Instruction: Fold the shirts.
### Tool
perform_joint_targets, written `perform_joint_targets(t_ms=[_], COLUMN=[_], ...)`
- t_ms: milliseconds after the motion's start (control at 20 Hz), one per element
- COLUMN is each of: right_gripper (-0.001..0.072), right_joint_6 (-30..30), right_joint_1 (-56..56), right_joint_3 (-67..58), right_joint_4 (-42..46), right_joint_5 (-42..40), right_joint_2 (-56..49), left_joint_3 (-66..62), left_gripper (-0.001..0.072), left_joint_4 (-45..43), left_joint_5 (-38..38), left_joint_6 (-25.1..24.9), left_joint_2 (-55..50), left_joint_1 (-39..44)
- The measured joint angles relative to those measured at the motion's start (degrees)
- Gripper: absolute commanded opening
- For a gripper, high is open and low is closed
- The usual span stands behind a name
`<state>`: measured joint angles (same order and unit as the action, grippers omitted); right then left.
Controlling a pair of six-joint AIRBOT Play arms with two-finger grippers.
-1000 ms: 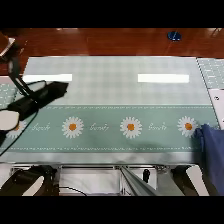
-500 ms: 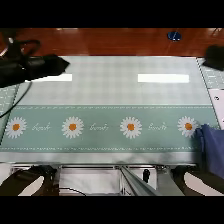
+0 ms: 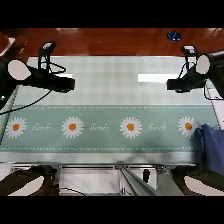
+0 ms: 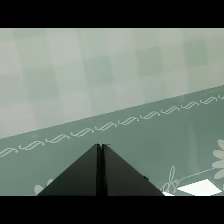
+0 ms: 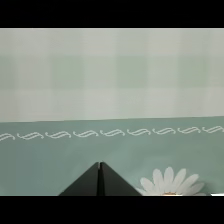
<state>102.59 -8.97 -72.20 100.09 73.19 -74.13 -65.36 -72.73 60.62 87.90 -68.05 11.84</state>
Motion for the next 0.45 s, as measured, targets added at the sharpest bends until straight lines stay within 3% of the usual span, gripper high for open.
perform_joint_targets(t_ms=[450], right_gripper=[0.0029], right_joint_6=[0.20], right_joint_1=[-0.48], right_joint_3=[0.70], right_joint_4=[0.94], right_joint_5=[0.00], right_joint_2=[-0.17], left_joint_3=[-0.04], left_gripper=[0.0018], left_joint_4=[-0.74], left_joint_5=[1.73], left_joint_6=[0.85], left_joint_2=[-0.57], left_joint_1=[0.07])
